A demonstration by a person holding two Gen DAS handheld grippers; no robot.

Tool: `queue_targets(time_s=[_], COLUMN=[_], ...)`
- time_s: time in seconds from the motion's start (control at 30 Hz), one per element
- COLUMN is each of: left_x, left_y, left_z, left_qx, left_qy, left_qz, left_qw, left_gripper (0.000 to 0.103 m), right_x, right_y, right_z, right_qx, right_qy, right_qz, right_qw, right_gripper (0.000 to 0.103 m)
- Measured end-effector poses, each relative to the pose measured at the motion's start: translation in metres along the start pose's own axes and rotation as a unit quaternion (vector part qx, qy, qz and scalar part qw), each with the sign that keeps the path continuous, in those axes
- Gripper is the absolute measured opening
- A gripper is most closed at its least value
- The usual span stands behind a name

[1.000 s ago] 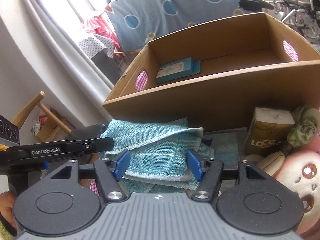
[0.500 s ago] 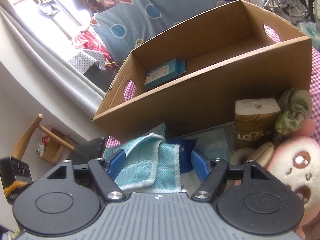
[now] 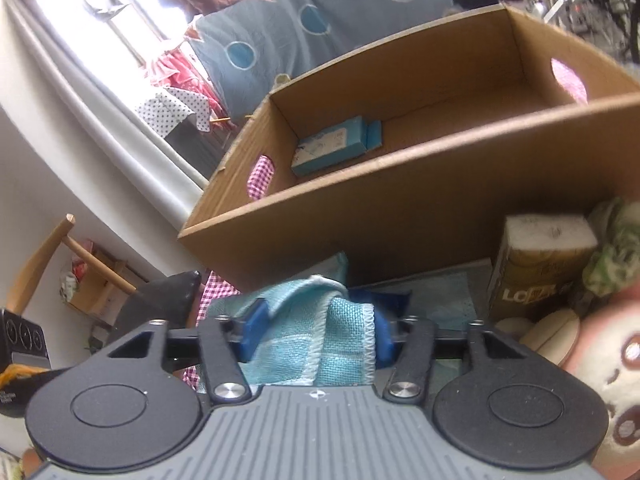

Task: Organize soft objects
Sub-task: 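Lift the teal towel with the right gripper while the left gripper holds it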

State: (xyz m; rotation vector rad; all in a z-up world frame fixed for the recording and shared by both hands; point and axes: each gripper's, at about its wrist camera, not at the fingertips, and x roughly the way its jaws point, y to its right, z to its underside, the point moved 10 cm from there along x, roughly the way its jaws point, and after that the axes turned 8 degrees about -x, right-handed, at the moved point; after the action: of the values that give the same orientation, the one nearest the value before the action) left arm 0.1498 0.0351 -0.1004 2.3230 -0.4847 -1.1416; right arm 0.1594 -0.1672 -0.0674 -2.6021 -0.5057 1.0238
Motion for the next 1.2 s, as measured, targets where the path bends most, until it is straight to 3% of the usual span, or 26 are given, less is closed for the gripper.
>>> queue_targets(time_s=[0.17,0.37,0.8,1.07,1.2], left_x=[-0.004,-0.015,-0.045,-0.070,-0.067], left_y=[0.005,0.016,0.053,0.091,0.111], left_z=[-0.001,-0.006,-0.025,-0.067,-0.097], left_qx=[0.005,0.008,0.037,0.065,0.096], left_qy=[0.009,0.026,0.073,0.120,0.143], left_qz=[0.002,0.016,0.047,0.093,0.090], left_qw=[0.9999,0.9995,0.9955,0.9862,0.9809], left_gripper=[0.014,0.014,0.013,0.014,0.014], right_x=[-0.005,-0.010,-0.045,-0.072,-0.071], right_y=[-0.016,-0.020,-0.034,-0.053,-0.059], right_z=[-0.003,-0.003,-0.025,-0.071,-0.105], right_qx=[-0.067,-0.077,-0.105,-0.132,-0.145], right_qy=[0.018,0.024,0.075,0.126,0.140], right_qz=[0.034,0.034,0.024,0.008,-0.005], right_qw=[0.997,0.996,0.991,0.983,0.979], right_gripper=[0.041,0.025,0.023,0.023,0.023])
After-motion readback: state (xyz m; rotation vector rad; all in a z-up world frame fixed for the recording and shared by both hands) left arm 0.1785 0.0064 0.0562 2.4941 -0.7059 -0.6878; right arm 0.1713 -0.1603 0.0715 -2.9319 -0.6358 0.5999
